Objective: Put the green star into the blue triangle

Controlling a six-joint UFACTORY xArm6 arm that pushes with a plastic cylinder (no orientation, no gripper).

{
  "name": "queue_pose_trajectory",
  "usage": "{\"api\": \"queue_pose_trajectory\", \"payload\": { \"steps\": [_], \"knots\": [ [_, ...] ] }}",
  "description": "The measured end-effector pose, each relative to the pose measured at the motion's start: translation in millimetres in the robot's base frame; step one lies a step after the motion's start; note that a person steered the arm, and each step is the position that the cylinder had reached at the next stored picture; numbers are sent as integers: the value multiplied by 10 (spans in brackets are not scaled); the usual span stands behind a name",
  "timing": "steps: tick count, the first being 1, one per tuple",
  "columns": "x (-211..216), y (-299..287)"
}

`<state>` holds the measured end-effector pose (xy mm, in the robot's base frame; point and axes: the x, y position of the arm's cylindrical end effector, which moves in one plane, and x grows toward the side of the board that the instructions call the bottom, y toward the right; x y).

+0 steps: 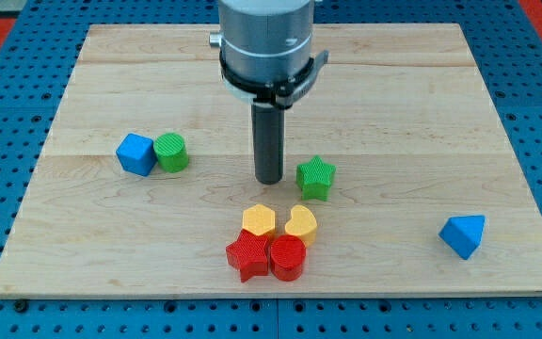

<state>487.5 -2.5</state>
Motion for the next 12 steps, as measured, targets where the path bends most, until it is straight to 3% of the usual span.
{"api": "queue_pose_trajectory", "payload": {
  "steps": [1,3,5,6,7,8,9,10,11,12],
  "knots": [
    [-79,672],
    [-264,891],
    [-82,1780],
    [-347,1710],
    [-105,2161],
    [-22,2088],
    [-735,1403],
    [-1040,385],
    [-1206,-825],
    [-925,-1655]
  ]
}}
